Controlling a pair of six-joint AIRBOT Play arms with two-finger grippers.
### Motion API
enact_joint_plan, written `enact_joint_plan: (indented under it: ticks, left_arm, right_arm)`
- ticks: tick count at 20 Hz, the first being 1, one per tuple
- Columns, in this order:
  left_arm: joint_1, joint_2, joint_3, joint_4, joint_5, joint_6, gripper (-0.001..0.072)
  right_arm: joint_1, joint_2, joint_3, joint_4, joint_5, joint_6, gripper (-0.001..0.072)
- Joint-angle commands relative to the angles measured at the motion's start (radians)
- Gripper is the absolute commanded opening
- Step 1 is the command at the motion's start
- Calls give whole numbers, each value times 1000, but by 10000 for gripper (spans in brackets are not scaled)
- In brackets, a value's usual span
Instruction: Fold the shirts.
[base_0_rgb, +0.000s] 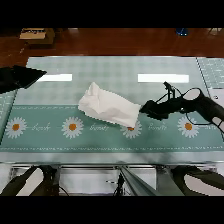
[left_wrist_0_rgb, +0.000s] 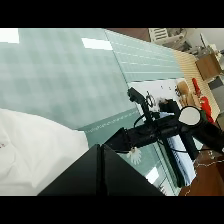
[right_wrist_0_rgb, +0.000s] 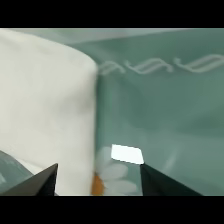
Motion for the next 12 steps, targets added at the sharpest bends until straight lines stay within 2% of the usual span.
enact_joint_plan:
  ticks: [1, 5, 6, 7, 8, 12]
  left_arm:
    - [-1, 1, 0, 2, 0, -1, 21]
    - [-1, 1, 0, 2, -1, -17, 20]
    - [-1, 1, 0, 2, -1, -17, 21]
    - [-1, 1, 0, 2, 0, -17, 21]
    - [-1, 1, 0, 2, -1, -18, 21]
    - [-1, 1, 0, 2, 0, -35, 21]
  right_arm:
    - [90, -17, -98, 316, -299, -82, 584]
    - [215, -93, -98, 367, -406, -59, 566]
    - [233, -101, -98, 388, -417, -63, 424]
    - [238, -96, -96, 389, -421, -72, 196]
    - [236, -84, -91, 387, -401, -80, 47]
    - [145, 112, -63, 358, -274, -155, 30]
